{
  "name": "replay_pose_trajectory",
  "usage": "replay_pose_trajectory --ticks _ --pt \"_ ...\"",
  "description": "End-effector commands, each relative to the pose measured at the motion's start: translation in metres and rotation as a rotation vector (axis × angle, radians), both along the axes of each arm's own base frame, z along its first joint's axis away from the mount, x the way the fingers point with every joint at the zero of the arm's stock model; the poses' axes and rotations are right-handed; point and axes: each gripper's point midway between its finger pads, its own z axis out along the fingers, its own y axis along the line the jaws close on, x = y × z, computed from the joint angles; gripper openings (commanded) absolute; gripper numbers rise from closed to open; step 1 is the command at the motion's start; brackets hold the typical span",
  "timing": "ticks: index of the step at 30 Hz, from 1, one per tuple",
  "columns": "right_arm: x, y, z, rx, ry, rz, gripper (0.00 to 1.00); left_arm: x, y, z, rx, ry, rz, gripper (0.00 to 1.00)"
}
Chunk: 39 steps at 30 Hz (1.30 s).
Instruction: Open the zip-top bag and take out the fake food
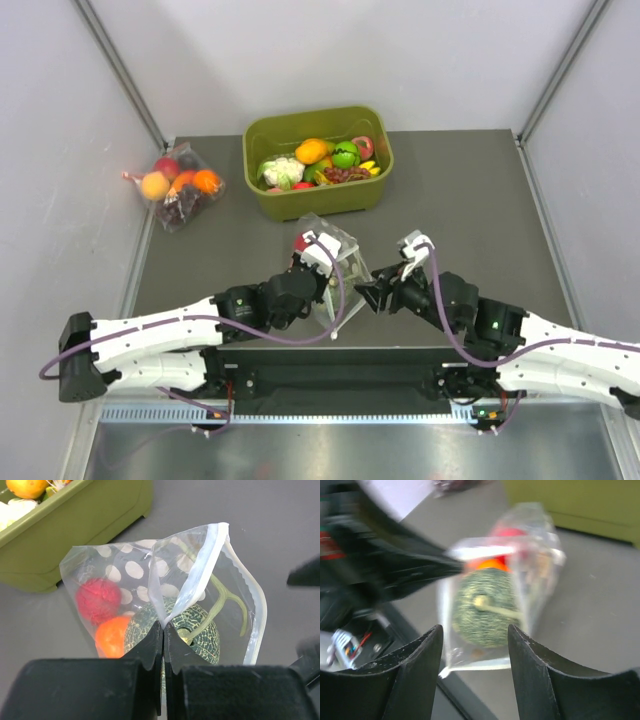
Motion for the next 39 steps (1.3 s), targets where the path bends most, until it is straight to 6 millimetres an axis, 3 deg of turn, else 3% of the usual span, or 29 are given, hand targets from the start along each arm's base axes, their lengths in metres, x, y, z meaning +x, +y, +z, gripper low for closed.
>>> replay_pose_trajectory --ticks 1,6,13,18,25,33,39 --pt "-0.025 0.027 0.033 0.013 -0.085 0.167 0.54 0.003 -0.017 0.029 -0.086 -0.035 -0.021 0.00" --pt "-0.030 0.050 0.028 -0.033 -0.092 0.226 0.54 0.000 -0.021 0.029 -0.093 -0.024 -0.044 0.00" --pt "-0.010 0.060 0.001 -0.145 -0.135 0.186 0.57 -0.003 -0.021 0.031 -0.098 -0.016 -0.067 0.00" --pt "-0.002 0.058 -0.002 -0.220 -0.242 0.224 0.59 -0.006 -0.018 0.029 -0.076 -0.007 -0.077 0.00" --pt "0.017 0.043 -0.019 -0.280 -0.239 0.287 0.60 -0.006 -0.013 0.032 -0.069 -0.012 -0.075 0.00" --pt "-0.003 0.051 -0.036 -0.277 -0.229 0.435 0.59 -0.005 -0.017 0.032 -0.054 -0.010 -0.093 0.00" --pt "0.003 0.053 -0.051 -0.345 -0.251 0.446 0.57 -0.006 -0.019 0.032 -0.033 -0.009 -0.112 0.00"
